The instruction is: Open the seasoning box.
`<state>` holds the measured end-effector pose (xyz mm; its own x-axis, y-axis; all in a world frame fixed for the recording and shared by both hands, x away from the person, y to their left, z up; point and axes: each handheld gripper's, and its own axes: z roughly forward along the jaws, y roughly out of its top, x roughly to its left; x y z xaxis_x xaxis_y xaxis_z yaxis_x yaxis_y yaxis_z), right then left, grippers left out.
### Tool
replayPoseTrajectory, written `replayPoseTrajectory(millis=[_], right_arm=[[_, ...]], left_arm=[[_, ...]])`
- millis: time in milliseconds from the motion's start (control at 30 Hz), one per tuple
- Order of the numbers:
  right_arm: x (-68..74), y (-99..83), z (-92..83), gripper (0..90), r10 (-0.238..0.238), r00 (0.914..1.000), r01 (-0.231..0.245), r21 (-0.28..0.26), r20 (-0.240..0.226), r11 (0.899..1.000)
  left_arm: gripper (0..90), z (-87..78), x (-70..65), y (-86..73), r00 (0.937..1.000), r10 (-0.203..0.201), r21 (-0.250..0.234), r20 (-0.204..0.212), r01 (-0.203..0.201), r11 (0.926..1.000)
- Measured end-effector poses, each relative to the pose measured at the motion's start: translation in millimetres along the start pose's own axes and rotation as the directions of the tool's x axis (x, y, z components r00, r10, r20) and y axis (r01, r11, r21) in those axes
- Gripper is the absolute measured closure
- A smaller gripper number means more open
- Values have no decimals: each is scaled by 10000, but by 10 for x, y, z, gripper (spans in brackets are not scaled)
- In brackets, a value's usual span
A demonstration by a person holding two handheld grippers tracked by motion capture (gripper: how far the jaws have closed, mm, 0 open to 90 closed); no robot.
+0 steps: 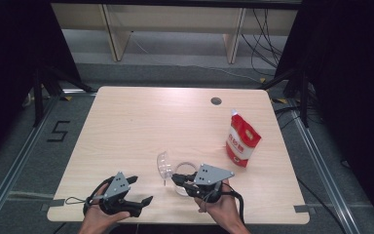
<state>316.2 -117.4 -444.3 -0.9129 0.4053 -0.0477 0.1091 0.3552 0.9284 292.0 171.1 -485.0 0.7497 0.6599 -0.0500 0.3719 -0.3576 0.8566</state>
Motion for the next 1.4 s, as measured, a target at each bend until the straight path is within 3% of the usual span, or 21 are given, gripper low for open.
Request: replayPoseTrajectory(millis=[200,267,300,433,467,700,800,833,867,900,933,1000,1033,1067,1133,1167,1200,1233,1267,1300,1400], right_arm=[[-84,-27,-86,739,320,9990,-317,-99,302,9994],[-114,-34,-116,679,304,9974,-289,-235,650,9993],[-119,-36,-139,657,540,9965,-532,-134,637,9985],[-175,-46,-192,587,594,9954,-574,-284,747,9979],[-188,-48,-220,565,447,9937,-427,-219,1023,9988],[-258,-121,-357,499,884,9850,-872,-146,1484,9961],[-309,-152,-427,476,775,9817,-740,-263,1740,9969],[-319,-162,-448,470,928,9804,-900,-243,1740,9956],[-318,-176,-462,461,1052,9756,-1009,-322,1927,9944],[-342,-188,-485,453,1036,9765,-1006,-252,1888,9946],[-350,-205,-502,450,1147,9719,-1107,-309,2057,9934],[-376,-233,-526,437,1193,9737,-1191,-127,1940,9928],[-389,-250,-540,432,1105,9699,-1086,-205,2168,9939],[-397,-266,-542,429,1245,9720,-1229,-205,1993,9922],[-394,-299,-575,418,1466,9642,-1475,-122,2210,9890],[-429,-320,-585,415,1163,9671,-1162,-139,2263,9931],[-417,-340,-599,409,1483,9604,-1505,-88,2358,9886],[-438,-359,-606,405,1441,9642,-1463,-69,2224,9892],[-442,-379,-616,401,1524,9618,-1552,-53,2276,9879],[-433,-414,-636,393,1734,9541,-1799,41,2441,9837],[-443,-440,-651,387,1805,9541,-1899,167,2392,9817]], left_arm=[[151,0,4,6,10000,19,58,-22,-18,10000],[151,1,-1,0,9999,-123,105,-68,124,9999],[151,1,-1,0,9999,-123,112,-73,124,9999],[151,1,-7,1,9997,-242,51,-43,243,9997],[151,0,-4,2,9997,-238,63,-43,238,9997],[151,19,-3,26,9999,-126,65,30,125,9999],[151,21,-4,31,10000,-27,122,-47,27,9999],[151,19,0,32,10000,15,134,-40,-15,9999],[151,20,2,32,10000,26,124,-7,-26,9999],[151,21,-11,30,9999,-147,69,-9,147,9999],[151,21,-11,35,9998,-164,87,60,163,9998],[151,17,-17,38,9999,-136,91,-15,136,9999],[151,32,-16,37,9999,-146,8,-21,146,9999],[151,28,-20,41,9998,-174,90,26,174,9998],[151,26,0,46,10000,89,272,26,-89,9996],[151,36,-22,48,9999,-103,71,50,103,9999],[151,39,-15,50,10000,1,59,38,-1,10000],[151,32,-13,53,9999,-41,123,135,40,9999],[151,29,-15,55,10000,-30,134,56,29,9999],[151,29,-9,57,10000,9,133,54,-10,9999],[151,41,-14,54,9998,-190,49,116,189,9998]])
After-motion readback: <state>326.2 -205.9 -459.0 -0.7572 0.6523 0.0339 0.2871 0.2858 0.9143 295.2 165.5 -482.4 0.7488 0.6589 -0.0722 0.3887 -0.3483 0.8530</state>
